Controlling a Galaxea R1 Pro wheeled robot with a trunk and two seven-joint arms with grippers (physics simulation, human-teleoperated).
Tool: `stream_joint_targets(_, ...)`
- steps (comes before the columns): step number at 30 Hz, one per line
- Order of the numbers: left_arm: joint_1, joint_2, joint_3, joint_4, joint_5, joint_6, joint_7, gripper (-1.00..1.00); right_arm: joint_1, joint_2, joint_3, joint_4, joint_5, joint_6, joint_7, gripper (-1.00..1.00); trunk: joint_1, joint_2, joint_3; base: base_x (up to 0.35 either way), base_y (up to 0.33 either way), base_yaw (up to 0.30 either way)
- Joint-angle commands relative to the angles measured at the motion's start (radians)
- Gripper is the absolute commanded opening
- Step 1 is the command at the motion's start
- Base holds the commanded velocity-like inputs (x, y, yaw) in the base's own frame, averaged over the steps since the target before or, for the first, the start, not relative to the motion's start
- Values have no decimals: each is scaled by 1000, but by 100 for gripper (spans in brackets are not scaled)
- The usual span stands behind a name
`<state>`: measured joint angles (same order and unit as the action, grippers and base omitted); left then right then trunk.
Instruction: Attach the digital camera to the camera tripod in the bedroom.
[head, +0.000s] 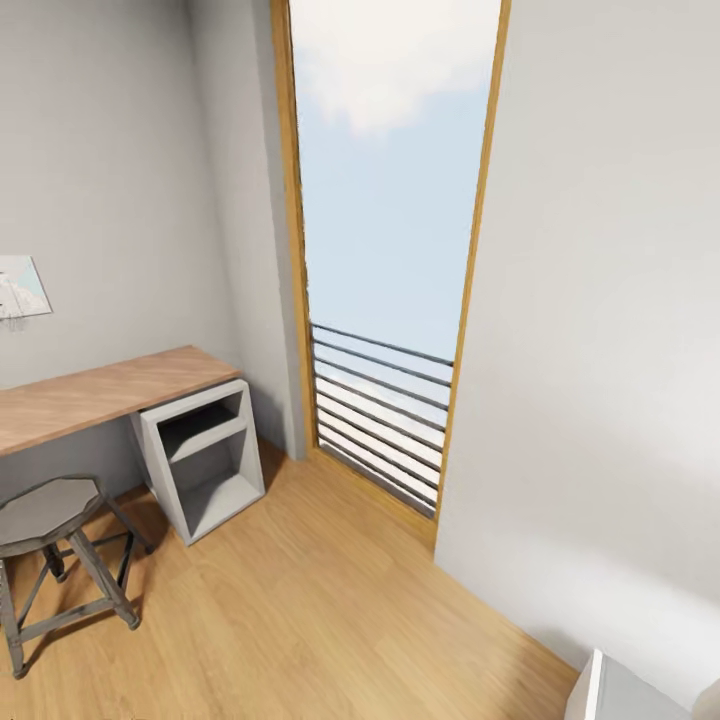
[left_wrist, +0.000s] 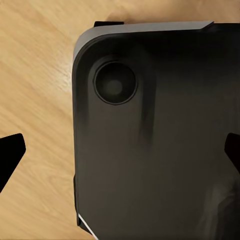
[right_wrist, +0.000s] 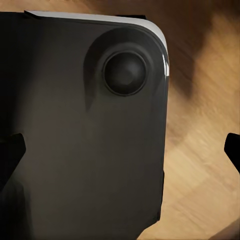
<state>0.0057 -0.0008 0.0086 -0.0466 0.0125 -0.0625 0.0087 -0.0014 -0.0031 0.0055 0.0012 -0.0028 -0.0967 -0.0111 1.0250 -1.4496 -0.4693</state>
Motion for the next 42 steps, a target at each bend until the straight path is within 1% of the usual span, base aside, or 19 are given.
stream_joint_targets(1, 0, 0, 1, -1, 1, -2, 1, 100, 0, 0, 1, 0, 0, -3, -1, 100, 0, 0, -1, 0, 0, 95)
stream_joint_targets(42, 0, -1, 1, -1, 1, -2, 1, 100, 0, -2, 1, 0, 0, -3, -1, 100, 0, 0, -1, 0, 0, 81)
